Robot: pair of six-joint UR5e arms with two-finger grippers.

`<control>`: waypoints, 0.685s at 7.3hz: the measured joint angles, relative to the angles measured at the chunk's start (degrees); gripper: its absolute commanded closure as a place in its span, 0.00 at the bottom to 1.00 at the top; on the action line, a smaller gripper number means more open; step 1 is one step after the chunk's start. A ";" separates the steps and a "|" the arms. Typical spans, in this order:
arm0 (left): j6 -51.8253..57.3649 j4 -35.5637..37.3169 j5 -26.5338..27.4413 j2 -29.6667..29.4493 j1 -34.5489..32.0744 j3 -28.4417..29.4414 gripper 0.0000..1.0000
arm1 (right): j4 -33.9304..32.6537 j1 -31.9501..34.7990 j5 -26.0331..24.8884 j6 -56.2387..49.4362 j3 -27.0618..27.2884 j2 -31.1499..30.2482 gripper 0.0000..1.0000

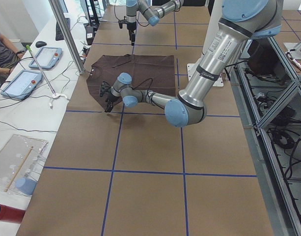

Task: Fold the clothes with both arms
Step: 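Fold the sleeve onto the shirt with the right gripper while the left arm approaches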

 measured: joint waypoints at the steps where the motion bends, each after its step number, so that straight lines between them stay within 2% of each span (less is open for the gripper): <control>1: 0.01 -0.14 -0.02 -0.12 0.00 0.33 0.39 | 0.04 0.17 0.03 0.09 0.02 0.01 0.00; 4: 0.17 -0.21 -0.08 -0.23 -0.03 0.43 0.94 | 0.11 0.51 0.10 0.17 0.02 0.01 0.00; 5: 0.25 -0.17 -0.12 -0.32 -0.03 0.35 1.00 | 0.12 0.56 0.10 0.17 0.02 0.01 0.00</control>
